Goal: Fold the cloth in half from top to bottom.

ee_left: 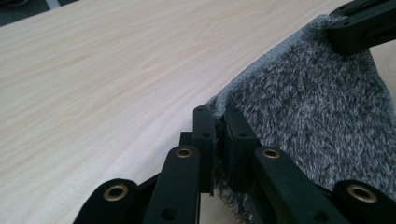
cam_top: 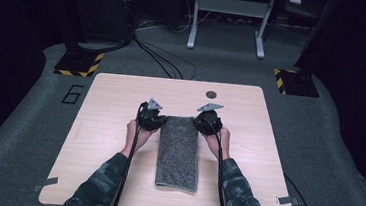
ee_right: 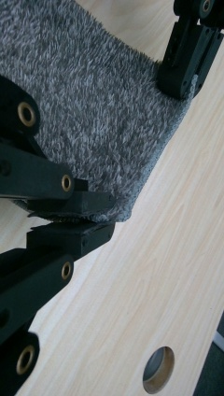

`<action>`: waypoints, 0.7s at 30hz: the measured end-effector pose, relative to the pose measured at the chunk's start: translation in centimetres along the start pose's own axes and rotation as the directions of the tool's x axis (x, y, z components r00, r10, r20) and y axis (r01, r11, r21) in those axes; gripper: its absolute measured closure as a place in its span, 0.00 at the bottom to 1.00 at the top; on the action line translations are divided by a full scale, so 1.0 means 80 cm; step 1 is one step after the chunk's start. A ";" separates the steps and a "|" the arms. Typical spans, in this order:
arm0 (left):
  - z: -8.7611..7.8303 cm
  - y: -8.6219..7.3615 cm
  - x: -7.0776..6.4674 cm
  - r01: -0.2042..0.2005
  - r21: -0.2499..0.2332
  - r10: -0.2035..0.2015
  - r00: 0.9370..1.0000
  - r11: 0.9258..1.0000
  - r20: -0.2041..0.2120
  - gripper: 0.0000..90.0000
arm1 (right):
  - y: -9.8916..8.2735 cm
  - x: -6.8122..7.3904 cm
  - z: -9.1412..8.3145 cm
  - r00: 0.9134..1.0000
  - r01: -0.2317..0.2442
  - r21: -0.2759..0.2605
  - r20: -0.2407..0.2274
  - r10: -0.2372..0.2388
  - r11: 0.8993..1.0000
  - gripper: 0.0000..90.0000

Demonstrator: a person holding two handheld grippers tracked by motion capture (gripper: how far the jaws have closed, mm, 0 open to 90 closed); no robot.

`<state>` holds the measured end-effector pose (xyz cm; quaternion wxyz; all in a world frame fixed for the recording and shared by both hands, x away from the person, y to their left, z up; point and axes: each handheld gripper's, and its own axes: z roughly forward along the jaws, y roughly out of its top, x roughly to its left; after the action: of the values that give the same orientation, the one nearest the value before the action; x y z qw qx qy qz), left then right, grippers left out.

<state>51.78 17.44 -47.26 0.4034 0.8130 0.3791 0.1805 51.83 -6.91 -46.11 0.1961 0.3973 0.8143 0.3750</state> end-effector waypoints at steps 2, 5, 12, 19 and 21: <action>-0.002 0.003 0.001 0.000 -0.003 0.000 1.000 1.000 -0.003 0.94 | 0.003 -0.001 -0.002 1.000 0.002 -0.005 0.001 -0.002 1.000 0.94; -0.005 0.009 0.002 -0.001 -0.013 0.001 1.000 1.000 -0.009 0.94 | 0.009 -0.003 -0.004 1.000 -0.001 -0.004 0.000 0.001 1.000 0.94; -0.011 0.016 0.005 -0.020 -0.024 0.020 1.000 1.000 -0.019 0.94 | 0.019 -0.005 -0.006 1.000 0.023 -0.025 0.007 -0.023 0.999 0.94; -0.020 0.027 0.010 -0.025 -0.056 0.023 0.999 0.998 -0.033 0.94 | 0.032 -0.005 -0.011 0.999 0.030 -0.056 0.019 -0.029 0.998 0.94; -0.023 0.031 0.009 -0.041 -0.071 0.037 0.998 0.997 -0.049 0.94 | 0.036 -0.005 -0.014 0.999 0.035 -0.066 0.020 -0.034 0.997 0.94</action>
<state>52.32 18.03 -44.21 0.4197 0.8007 0.3658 0.2209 52.84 -6.55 -43.17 0.2234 0.3799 0.8064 0.3944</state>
